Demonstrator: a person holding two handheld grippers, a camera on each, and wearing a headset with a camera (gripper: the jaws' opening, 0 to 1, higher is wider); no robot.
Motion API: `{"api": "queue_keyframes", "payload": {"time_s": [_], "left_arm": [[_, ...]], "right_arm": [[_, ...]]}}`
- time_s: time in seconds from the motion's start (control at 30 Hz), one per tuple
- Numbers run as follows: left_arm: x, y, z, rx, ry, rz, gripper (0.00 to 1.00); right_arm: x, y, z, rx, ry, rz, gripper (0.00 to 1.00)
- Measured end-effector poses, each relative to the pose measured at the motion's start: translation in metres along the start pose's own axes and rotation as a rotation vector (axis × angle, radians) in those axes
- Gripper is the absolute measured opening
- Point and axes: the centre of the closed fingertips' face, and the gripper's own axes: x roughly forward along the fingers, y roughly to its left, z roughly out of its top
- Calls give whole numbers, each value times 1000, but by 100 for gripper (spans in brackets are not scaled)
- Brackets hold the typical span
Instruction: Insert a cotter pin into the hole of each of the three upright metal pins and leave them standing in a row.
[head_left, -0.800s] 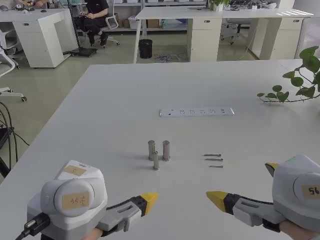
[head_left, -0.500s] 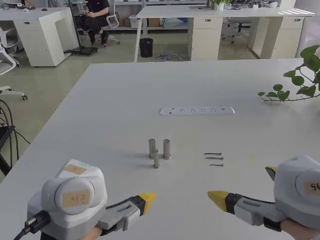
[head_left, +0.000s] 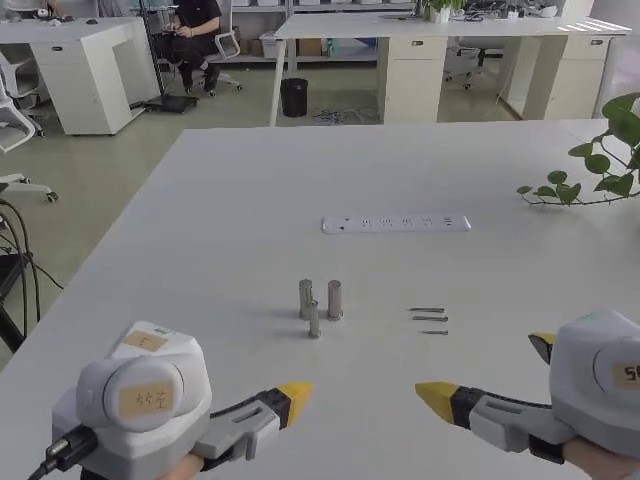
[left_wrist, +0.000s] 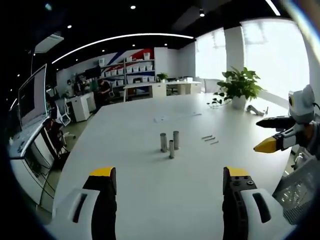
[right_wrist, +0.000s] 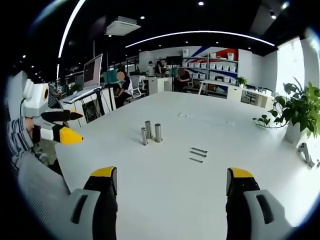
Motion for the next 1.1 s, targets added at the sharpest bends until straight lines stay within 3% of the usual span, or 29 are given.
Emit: {"api": "queue_keyframes", "payload": {"time_s": [0.2, 1.1], "left_arm": [[1, 1, -4, 9, 11, 1, 87], [-2, 2, -2, 9, -6, -3, 86]], "right_arm": [[0, -1, 1, -1, -9, -2, 91], [0, 3, 3, -18, -12, 9, 93]]}}
